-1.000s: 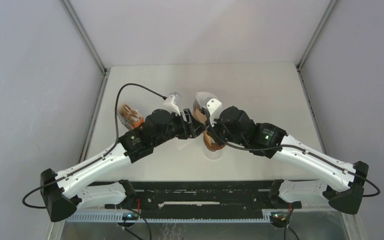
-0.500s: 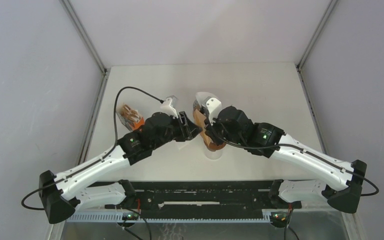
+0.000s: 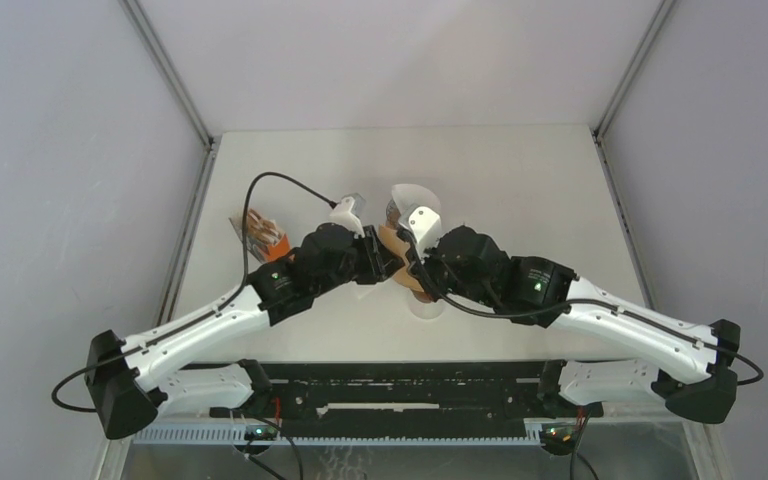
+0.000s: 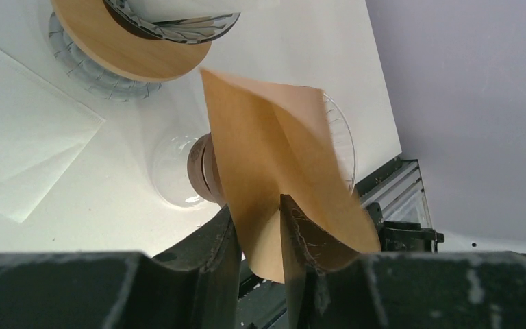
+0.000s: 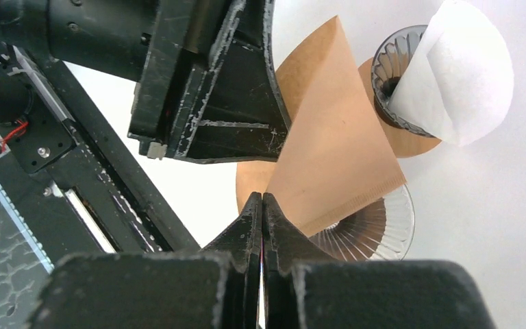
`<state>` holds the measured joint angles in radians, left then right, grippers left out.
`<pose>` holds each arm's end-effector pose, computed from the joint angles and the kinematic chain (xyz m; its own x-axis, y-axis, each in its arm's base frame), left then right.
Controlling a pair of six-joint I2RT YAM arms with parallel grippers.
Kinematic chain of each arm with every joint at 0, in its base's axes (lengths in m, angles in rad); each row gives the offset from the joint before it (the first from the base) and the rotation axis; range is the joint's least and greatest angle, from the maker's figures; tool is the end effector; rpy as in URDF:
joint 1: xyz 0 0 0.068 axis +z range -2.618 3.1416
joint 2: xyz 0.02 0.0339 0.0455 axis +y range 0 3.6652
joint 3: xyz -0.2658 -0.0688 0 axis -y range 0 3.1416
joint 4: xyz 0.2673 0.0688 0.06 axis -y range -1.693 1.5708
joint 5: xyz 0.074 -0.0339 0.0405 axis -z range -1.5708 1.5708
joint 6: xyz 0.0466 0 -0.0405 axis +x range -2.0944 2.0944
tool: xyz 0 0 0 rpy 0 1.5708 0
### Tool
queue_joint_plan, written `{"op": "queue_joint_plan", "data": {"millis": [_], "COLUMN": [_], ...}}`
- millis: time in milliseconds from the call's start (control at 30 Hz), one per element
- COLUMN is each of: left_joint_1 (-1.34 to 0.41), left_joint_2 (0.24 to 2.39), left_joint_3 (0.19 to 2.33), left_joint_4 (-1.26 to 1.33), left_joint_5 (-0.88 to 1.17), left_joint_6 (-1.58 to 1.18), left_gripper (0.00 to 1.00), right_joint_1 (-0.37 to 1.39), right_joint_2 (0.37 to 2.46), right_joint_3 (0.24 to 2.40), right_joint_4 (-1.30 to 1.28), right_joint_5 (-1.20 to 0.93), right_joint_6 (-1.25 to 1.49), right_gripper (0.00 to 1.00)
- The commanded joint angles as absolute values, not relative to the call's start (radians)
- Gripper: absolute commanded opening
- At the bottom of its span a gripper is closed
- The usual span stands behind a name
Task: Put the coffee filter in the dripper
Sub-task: Place the coffee filter in the coffee dripper.
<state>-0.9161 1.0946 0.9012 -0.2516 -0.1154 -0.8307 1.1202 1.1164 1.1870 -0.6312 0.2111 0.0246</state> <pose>0.1751 -0.2193 0.3055 -0.7119 -0.2772 -0.6453 0.2951 0.7156 -0.6331 0.1251 0.2361 0.3675 -0.2512 -0.4641 -0.8494 -0.7970 0.5972 -0.0905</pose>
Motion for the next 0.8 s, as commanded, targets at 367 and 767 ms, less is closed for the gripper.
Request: {"op": "queue_joint_plan", "data": {"millis": [367,767], "left_joint_1": [-0.935,-1.061], "left_joint_2": [1.085,1.149], "left_joint_3": [1.051,1.169], "left_joint_4": [-0.233,-0.252], "left_joint_5": [-0.226,-0.525], "left_joint_6": [-0.776,-0.683], "left_gripper": [0.0,0.0], "right_joint_1": [1.271,1.282], "right_joint_2": [1.107,1.102], "right_joint_3": [1.226,1.193], "right_joint_4": [-0.537,-0.368], "right_joint_5": [0.599,0.723], "right_joint_6": [-0.074,-0.014], "right_gripper": [0.07,0.53]}}
